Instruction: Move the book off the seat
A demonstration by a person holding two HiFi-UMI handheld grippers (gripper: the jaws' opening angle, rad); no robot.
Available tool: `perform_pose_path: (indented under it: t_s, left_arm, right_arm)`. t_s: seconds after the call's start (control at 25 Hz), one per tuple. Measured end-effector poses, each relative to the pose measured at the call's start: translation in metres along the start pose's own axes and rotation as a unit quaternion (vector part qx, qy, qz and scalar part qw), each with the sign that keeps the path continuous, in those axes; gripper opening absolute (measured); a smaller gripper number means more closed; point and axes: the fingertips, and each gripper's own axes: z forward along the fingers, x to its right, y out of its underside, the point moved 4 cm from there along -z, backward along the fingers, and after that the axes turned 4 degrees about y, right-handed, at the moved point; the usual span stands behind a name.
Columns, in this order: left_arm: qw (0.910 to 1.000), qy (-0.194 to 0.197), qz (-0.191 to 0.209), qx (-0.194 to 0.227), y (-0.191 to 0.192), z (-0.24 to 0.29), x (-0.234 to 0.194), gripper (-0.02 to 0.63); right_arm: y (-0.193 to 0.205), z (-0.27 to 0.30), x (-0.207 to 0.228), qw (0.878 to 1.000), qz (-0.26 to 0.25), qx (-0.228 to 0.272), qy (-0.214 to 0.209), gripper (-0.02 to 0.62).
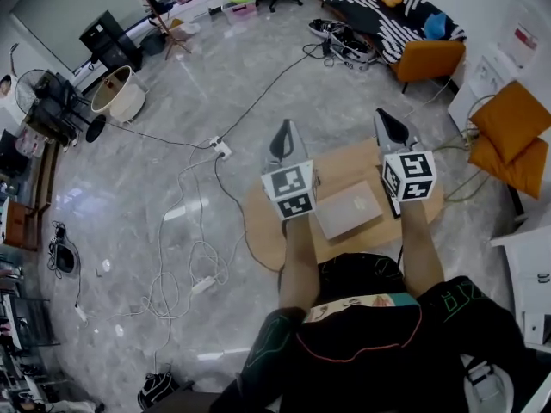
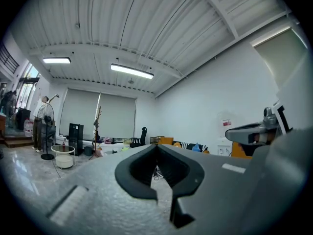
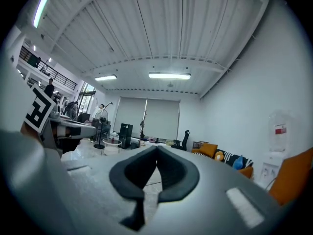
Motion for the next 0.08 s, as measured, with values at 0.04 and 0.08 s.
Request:
perform_pose_path:
  t_s: [0.04,0.08]
  left_arm:
    - [1.0000,0.001,-0.004,0.000,0.0009,0.0010,-0.0012,0.011]
    - [1.0000,0.002,-0.009,-0.001,0.0020,0.0020,-0.0024,0.011]
  right_arm:
    - [-0.0005,0.0024,0.0005,1.000,-0.003,-0.002,-0.002,0.003]
    - [-0.0009,0.0048,0.0009,1.000,-0.005,-0.004,-0.003,0.003]
